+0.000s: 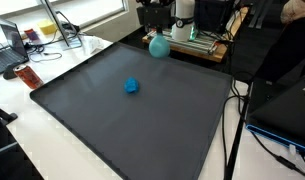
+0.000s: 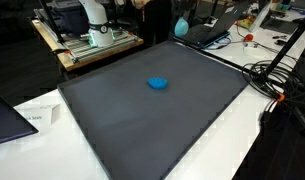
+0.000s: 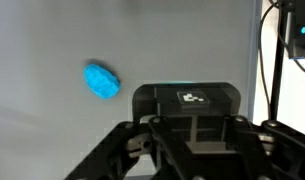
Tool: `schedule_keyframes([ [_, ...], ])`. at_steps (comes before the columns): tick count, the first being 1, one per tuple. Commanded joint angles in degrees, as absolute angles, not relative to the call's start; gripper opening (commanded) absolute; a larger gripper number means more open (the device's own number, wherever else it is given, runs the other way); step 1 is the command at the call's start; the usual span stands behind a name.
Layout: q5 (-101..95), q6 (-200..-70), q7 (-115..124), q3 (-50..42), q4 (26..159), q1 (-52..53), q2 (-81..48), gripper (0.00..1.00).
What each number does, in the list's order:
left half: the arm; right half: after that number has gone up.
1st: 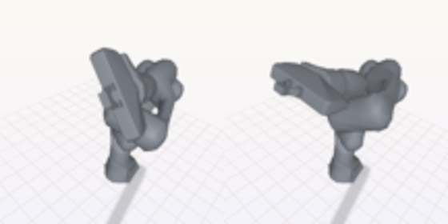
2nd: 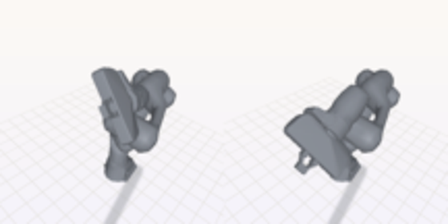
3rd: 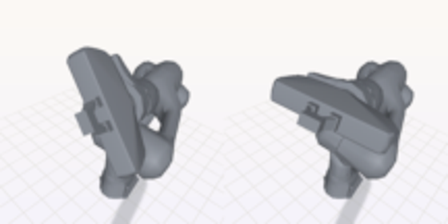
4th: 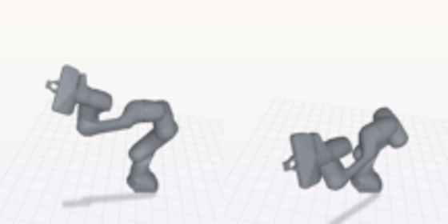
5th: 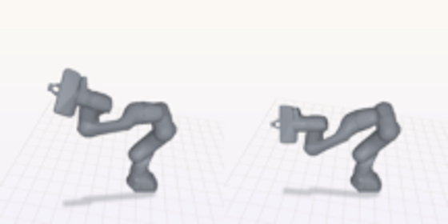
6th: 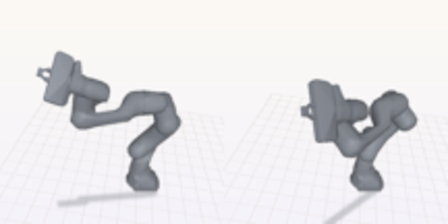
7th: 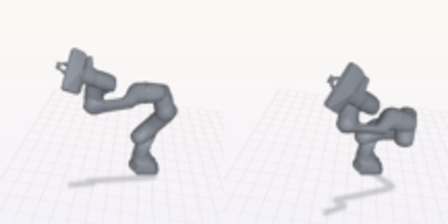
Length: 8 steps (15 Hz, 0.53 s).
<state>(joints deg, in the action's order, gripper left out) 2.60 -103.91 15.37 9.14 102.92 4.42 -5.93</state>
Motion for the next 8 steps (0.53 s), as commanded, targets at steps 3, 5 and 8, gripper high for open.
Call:
schedule_keyframes([
  [3,-3.6,-100.2,12.2,5.7,87.5,5.5,-17.8,0.22],
  [5,-6.0,-100.8,11.8,4.6,84.1,5.7,-22.0,0.22],
  [8,-9.3,-99.9,11.8,2.9,79.2,6.2,-28.0,0.22],
])
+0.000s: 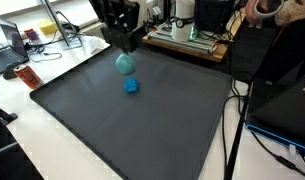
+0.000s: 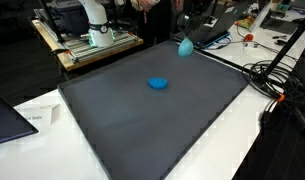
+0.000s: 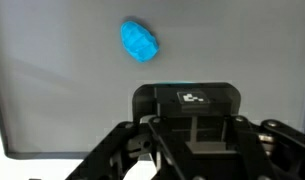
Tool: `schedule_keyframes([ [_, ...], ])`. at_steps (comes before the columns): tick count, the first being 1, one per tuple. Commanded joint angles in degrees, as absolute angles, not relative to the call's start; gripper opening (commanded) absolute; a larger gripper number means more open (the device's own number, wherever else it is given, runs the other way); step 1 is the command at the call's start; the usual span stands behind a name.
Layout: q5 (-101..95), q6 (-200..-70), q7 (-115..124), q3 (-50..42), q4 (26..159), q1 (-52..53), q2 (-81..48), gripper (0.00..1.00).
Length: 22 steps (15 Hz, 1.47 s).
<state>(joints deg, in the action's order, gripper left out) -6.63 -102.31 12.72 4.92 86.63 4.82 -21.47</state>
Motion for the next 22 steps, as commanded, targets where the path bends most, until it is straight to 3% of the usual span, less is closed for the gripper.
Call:
schedule_keyframes([
  [1,-9.8,-99.8,11.6,2.5,77.8,6.3,-29.9,0.22],
  [10,-9.2,-91.4,10.7,-0.3,68.4,6.0,-41.4,0.22],
  [16,-8.6,-94.3,10.9,-0.7,70.1,5.5,-42.2,0.22],
  [17,-8.6,-94.4,10.9,-0.8,70.1,5.4,-42.4,0.47],
  [22,-8.6,-94.4,10.9,-0.8,70.1,5.6,-42.6,0.47],
])
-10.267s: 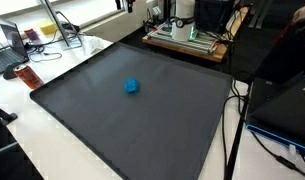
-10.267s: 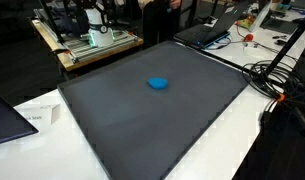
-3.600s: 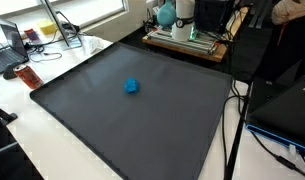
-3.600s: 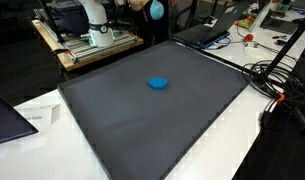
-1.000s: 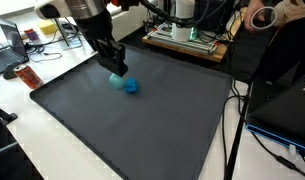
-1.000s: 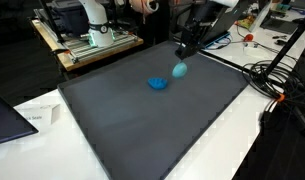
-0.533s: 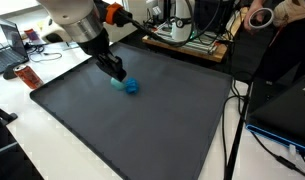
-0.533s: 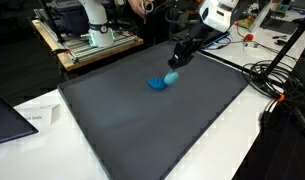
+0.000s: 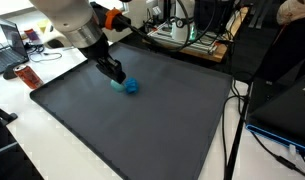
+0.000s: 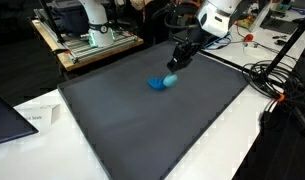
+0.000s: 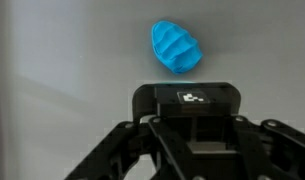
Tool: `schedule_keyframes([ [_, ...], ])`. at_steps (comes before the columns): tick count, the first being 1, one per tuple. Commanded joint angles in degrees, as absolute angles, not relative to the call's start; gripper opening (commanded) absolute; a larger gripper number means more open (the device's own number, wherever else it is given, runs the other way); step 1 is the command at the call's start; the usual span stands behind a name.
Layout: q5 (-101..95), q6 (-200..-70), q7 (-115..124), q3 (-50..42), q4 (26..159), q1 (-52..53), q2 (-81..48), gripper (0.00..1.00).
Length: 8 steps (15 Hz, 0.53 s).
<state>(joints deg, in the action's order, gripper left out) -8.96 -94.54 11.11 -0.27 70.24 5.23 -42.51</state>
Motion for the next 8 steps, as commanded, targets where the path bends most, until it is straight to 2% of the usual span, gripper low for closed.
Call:
schedule_keyframes([
  [1,-8.6,-94.4,10.9,-0.8,70.1,5.6,-42.6,0.22],
  [8,0.3,-90.5,5.2,0.6,65.7,-0.6,-44.8,0.22],
])
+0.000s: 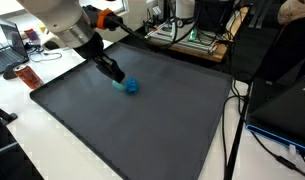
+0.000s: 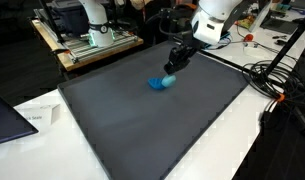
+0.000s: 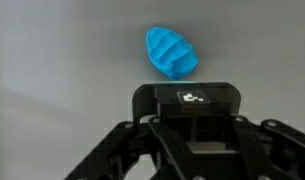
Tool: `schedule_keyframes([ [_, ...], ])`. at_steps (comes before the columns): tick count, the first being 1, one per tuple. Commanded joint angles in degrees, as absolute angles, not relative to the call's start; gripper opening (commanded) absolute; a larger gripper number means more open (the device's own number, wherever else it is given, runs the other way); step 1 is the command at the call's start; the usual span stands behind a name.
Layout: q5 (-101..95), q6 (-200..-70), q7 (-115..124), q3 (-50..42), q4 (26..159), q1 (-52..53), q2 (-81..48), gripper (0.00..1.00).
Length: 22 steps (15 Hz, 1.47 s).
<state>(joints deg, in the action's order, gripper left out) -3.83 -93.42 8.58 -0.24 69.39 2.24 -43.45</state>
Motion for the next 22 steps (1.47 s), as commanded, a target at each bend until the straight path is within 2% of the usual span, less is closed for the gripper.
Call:
schedule_keyframes([
  [1,1.7,-90.2,3.8,0.8,65.3,-1.6,-44.8,0.22],
  [22,20.6,-77.3,-21.2,5.8,50.9,-20.0,-55.5,0.22],
])
